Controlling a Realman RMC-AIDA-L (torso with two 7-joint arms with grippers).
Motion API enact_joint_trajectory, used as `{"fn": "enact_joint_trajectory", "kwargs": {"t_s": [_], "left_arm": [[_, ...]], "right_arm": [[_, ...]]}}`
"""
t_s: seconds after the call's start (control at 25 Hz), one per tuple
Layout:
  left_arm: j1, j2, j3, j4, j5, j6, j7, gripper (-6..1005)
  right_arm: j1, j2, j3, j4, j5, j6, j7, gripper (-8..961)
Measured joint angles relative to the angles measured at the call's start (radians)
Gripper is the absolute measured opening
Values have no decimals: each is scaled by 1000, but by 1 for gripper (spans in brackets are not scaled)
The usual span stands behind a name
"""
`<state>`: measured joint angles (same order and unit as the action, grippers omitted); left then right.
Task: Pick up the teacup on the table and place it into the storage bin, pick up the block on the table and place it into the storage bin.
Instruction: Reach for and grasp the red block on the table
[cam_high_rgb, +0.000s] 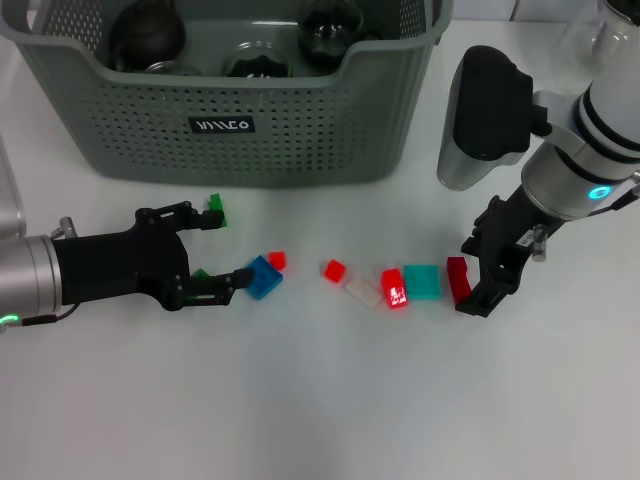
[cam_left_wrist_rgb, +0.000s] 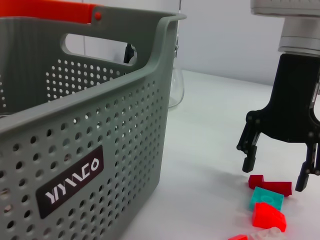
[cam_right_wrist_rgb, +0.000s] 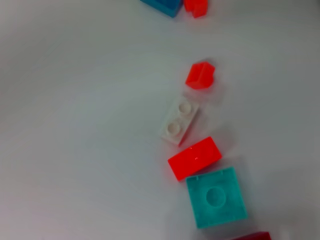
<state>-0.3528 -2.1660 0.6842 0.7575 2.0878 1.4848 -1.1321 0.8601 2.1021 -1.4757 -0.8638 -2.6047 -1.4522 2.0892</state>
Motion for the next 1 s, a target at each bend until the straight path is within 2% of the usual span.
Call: {"fn": "enact_joint_trajectory", "kwargs": {"t_s": [0.32, 1.0], "left_arm": [[0, 0, 0, 0, 0, 0, 0, 859], [0, 2, 0, 0, 0, 0, 0, 859]], "right_arm": [[29, 2, -1, 62, 1, 34, -1, 829], [42, 6, -10, 72, 15, 43, 3, 826]]}}
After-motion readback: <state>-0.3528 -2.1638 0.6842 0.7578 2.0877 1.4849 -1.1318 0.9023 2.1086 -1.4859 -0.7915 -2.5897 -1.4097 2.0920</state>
